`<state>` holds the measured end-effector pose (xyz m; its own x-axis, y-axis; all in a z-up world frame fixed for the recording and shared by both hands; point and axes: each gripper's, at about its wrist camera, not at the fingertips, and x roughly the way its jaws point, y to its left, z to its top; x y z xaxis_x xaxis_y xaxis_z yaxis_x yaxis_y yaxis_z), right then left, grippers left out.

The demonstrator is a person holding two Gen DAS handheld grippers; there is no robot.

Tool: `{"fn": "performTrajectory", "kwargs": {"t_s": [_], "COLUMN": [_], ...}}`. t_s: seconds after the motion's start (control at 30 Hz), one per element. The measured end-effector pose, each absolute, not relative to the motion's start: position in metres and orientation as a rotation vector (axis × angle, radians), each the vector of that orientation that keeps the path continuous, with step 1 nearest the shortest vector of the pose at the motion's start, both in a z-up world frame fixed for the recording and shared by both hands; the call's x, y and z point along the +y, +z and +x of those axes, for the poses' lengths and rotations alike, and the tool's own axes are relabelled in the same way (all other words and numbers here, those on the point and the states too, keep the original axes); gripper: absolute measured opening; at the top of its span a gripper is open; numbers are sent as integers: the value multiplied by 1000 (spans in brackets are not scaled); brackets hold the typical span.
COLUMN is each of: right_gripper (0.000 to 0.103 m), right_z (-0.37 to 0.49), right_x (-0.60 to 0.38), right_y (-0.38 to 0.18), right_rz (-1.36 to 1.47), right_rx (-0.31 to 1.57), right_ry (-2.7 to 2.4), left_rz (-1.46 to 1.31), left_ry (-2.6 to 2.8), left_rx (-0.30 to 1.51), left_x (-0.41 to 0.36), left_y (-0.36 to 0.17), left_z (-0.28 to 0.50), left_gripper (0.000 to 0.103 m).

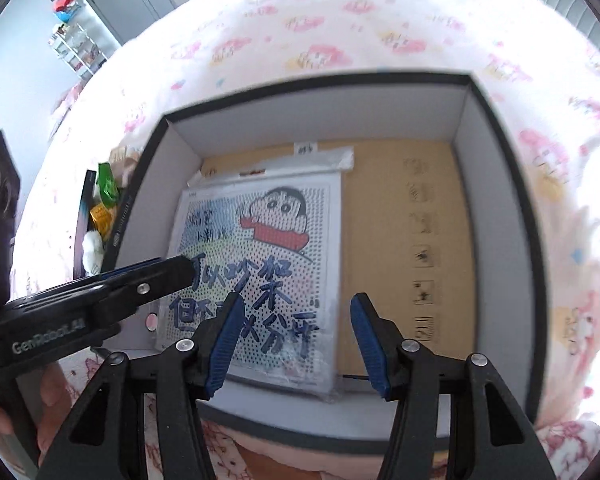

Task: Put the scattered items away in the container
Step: 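Withdraw the left gripper and move it toward the black Smart Devil box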

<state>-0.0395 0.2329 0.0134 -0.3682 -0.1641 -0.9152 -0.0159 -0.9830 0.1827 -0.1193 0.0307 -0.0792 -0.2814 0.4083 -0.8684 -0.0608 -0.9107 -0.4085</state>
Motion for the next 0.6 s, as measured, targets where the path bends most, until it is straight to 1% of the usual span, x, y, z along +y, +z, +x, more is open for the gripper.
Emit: {"fn": "performTrajectory", "kwargs": {"t_s": [0.1, 0.17, 0.27, 0.33, 0.47, 0.6], "right_gripper": [52, 52, 52, 52, 52, 52], "right_z": [-21, -2, 2, -22, -21, -20], "right_x": [232, 239, 225, 188, 174, 158], "right_y": [33, 62, 59, 5, 1, 1], "right_rz": [1634, 1576, 1496, 1449, 1381, 1320], "right_rx": [-226, -228, -209, -204, -215, -189], "right_ry": [-2577, -2606, -2644, -2676, -2699, -2705], "left_rz": [-1578, -1514, -1436, -1396, -1339, -1314], "left_ry": [2311, 2323, 2358, 2376, 2407, 2424], "left_rx": [-375, -362, -345, -332, -301, -312], "left_x": [29, 26, 29, 28, 30, 18], "left_y": [-52, -37, -20, -8, 6, 15], "left_z": [-102, -92, -81, -69, -53, -40], "left_gripper": [36, 36, 37, 37, 37, 37]}}
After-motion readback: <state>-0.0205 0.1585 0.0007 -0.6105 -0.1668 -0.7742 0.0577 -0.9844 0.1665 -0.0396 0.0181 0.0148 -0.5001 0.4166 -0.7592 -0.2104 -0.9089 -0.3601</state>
